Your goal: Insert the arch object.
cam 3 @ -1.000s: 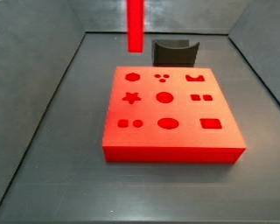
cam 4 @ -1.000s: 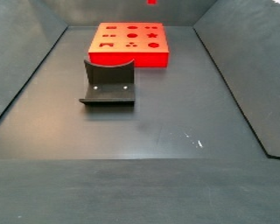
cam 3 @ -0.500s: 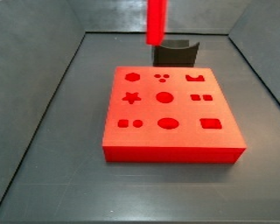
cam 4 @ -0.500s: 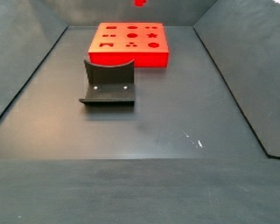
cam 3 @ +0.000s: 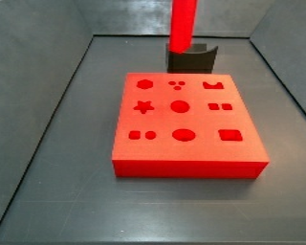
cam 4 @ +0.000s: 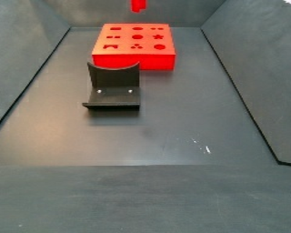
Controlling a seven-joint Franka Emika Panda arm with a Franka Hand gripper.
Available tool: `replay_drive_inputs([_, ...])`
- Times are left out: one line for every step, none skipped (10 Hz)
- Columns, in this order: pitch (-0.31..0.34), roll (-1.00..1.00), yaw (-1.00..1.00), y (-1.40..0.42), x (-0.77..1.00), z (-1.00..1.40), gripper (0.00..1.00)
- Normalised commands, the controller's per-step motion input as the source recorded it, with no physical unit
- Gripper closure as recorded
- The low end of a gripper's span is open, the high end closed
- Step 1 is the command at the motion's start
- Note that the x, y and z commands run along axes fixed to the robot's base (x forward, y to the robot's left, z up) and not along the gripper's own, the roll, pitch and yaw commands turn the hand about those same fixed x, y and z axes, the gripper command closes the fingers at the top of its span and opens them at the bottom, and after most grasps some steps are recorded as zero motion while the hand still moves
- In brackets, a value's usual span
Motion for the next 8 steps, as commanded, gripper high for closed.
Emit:
replay_drive_inputs([0.077, 0.20, -0.46, -0.03, 0.47, -0.19, 1.00])
replay_drive_inputs([0.059, 0.16, -0.47, -0.02, 0.50, -0.13, 1.00])
replay_drive_inputs([0.059, 0.14, -0.48, 0.00, 0.50, -0.14, 1.00])
replay_drive_inputs([0.066, 0.13, -0.47, 0.00, 0.51, -0.10, 1.00])
replay_drive_inputs([0.057, 0.07, -0.46, 0.00, 0.57, -0.05, 1.00])
replay_drive_inputs([0.027, 0.00, -0.49, 0.00, 0.64, -0.04, 1.00])
replay_drive_inputs([0.000, -0.05, -0.57, 0.03, 0.60, -0.04, 1.00])
replay_drive_inputs([0.000, -0.07, -0.62, 0.07, 0.56, -0.06, 1.00])
